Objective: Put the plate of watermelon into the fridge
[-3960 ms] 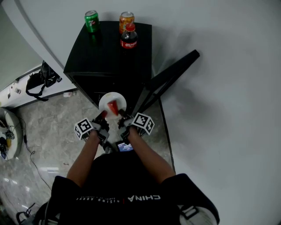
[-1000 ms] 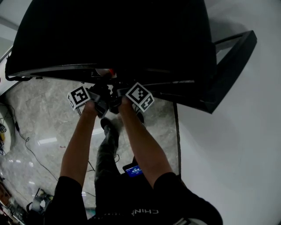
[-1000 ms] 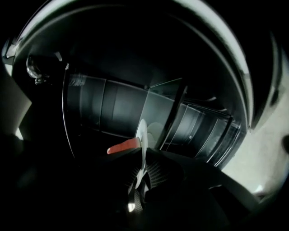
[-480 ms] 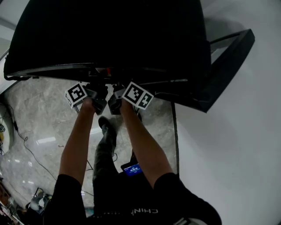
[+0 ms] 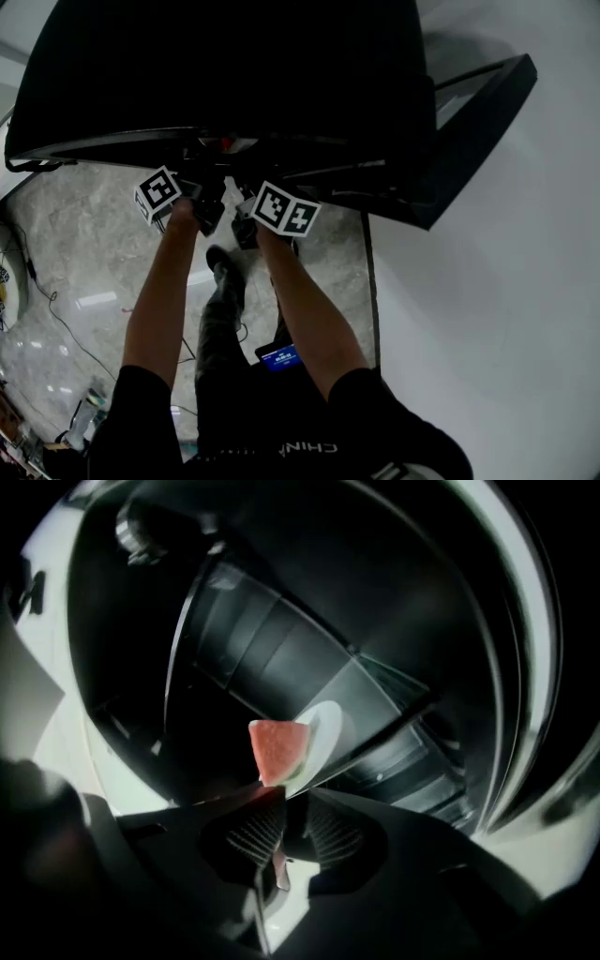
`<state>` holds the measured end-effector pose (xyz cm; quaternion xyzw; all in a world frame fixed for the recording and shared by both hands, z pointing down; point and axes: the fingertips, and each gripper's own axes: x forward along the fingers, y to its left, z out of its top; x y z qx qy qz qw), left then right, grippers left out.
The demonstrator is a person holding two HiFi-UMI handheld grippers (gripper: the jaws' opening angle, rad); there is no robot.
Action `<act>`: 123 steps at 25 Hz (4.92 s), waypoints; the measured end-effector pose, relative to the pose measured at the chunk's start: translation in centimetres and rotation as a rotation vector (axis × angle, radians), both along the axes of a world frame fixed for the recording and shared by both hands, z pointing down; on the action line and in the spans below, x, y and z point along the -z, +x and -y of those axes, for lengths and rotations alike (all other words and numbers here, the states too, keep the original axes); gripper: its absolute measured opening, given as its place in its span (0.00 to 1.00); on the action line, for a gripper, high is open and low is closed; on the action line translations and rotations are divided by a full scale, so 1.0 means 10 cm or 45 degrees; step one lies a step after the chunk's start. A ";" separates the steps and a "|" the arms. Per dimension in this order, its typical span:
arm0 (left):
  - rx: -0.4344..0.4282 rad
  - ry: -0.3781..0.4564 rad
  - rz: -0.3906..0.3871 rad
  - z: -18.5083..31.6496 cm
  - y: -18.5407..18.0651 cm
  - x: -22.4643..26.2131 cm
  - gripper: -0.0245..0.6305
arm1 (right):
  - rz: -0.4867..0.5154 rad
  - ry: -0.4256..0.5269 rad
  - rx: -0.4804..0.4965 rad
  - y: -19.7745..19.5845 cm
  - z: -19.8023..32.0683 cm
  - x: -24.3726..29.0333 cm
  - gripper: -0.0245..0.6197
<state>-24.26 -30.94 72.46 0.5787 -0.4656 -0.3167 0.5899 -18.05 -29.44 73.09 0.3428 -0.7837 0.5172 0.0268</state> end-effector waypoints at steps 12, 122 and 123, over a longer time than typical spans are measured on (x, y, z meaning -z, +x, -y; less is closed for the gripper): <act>-0.115 -0.062 0.158 -0.03 0.04 0.01 0.08 | -0.225 0.182 0.252 -0.27 -0.02 0.07 0.07; -0.349 0.098 1.169 -1.83 1.27 1.65 0.06 | -0.415 0.553 0.771 0.99 -1.17 1.70 0.06; -0.353 0.102 1.178 -1.87 1.28 1.65 0.06 | -0.414 0.550 0.766 1.03 -1.18 1.70 0.06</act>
